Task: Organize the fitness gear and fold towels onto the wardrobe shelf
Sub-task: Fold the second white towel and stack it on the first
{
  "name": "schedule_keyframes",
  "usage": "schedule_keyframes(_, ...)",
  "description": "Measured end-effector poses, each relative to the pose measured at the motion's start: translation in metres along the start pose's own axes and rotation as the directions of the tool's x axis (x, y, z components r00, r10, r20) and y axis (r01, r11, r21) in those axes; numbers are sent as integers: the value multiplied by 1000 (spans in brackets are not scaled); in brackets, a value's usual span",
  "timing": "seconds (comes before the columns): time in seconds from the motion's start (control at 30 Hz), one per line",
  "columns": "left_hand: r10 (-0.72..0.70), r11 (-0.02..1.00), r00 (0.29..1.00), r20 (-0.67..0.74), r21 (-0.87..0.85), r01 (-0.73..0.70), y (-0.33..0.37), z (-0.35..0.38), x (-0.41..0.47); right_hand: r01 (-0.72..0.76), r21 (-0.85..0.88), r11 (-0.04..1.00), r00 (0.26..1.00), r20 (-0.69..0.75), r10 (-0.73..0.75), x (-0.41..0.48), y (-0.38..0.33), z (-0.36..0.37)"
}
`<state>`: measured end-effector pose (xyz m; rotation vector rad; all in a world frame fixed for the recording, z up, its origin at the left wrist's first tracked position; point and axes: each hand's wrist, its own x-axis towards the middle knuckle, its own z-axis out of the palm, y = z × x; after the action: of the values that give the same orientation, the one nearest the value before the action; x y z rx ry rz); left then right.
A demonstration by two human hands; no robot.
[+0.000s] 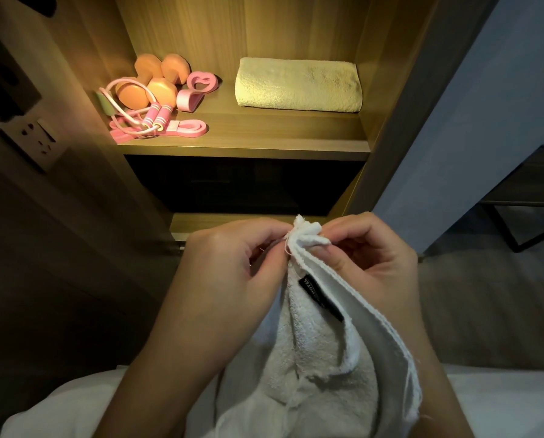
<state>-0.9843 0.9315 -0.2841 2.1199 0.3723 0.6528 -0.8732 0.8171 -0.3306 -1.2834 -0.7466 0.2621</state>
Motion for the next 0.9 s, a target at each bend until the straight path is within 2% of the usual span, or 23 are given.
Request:
schedule_keyframes(0.1,-1,1000,1000,4,-12,1,0,-1,0,-43,-22,999,995,90,45,5,-3,-6)
schedule_keyframes(0.3,59,995,998,11,77,-59,1,-3,1,-48,-73,996,993,101,55,9,-2,-6)
schedule_keyframes(0.43,109,984,993,39,140,-114,2,-6,3,-157,-70,985,962,215,168,15,1,-7)
schedule_keyframes(0.5,93,980,994,55,170,-101,2,-6,7,-173,-102,980,935,294,196,19,1,-10)
schedule_keyframes(0.6,25,978,998,50,207,-35,-2,-4,11,-171,-170,971,917,333,219,29,1,-16)
schedule_keyframes(0.7,1,949,1000,-4,315,0,-5,-4,9,-246,-140,959,882,379,281,40,11,-23)
schedule_keyframes(0.8,121,901,993,-6,421,-108,-2,-11,0,-326,-104,940,854,394,340,47,22,-23)
schedule_keyframes(0.9,246,885,962,122,376,-274,0,-18,-16,-445,-35,895,830,360,427,50,35,-20)
